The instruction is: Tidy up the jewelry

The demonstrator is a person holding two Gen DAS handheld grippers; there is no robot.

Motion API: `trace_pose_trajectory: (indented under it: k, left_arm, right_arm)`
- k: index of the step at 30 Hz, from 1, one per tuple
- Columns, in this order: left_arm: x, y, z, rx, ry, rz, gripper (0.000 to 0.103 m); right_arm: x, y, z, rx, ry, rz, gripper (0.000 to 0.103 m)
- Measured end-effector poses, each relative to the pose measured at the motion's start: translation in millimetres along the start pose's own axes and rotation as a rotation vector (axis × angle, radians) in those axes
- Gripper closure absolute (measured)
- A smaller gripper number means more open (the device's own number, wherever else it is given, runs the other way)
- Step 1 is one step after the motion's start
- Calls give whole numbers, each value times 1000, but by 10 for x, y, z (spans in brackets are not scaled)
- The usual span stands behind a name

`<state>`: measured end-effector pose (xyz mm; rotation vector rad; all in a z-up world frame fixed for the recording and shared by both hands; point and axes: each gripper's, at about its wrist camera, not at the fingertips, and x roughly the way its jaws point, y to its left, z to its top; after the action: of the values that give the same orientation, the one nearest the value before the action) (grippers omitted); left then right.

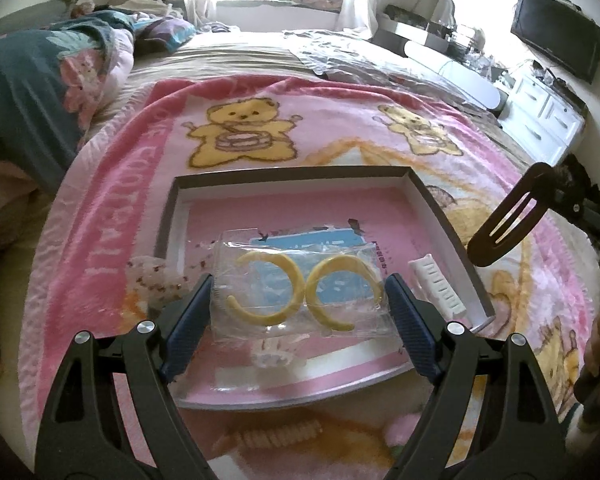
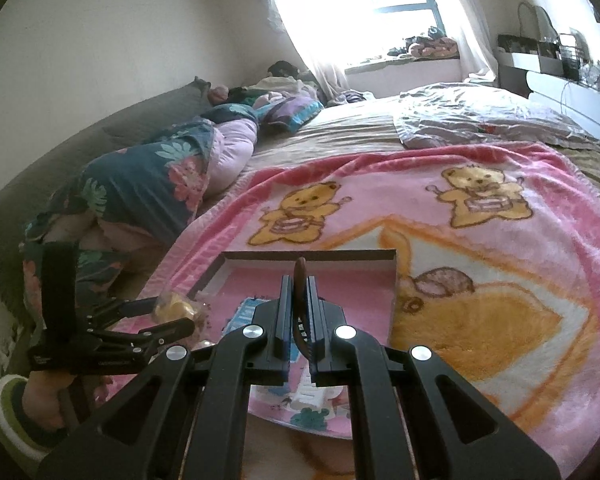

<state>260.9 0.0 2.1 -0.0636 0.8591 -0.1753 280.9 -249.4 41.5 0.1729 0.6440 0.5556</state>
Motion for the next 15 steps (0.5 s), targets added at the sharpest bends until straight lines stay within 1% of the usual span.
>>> trace_pose_trajectory:
  k: [12, 15]
  left_arm:
    - [374, -32, -13, -4, 59, -7, 25]
    - [434, -40, -12, -4, 57, -15, 25]
  right_arm:
    - [280, -134, -88, -9, 41, -21, 97]
    - [331, -157, -95, -10, 45, -23, 97]
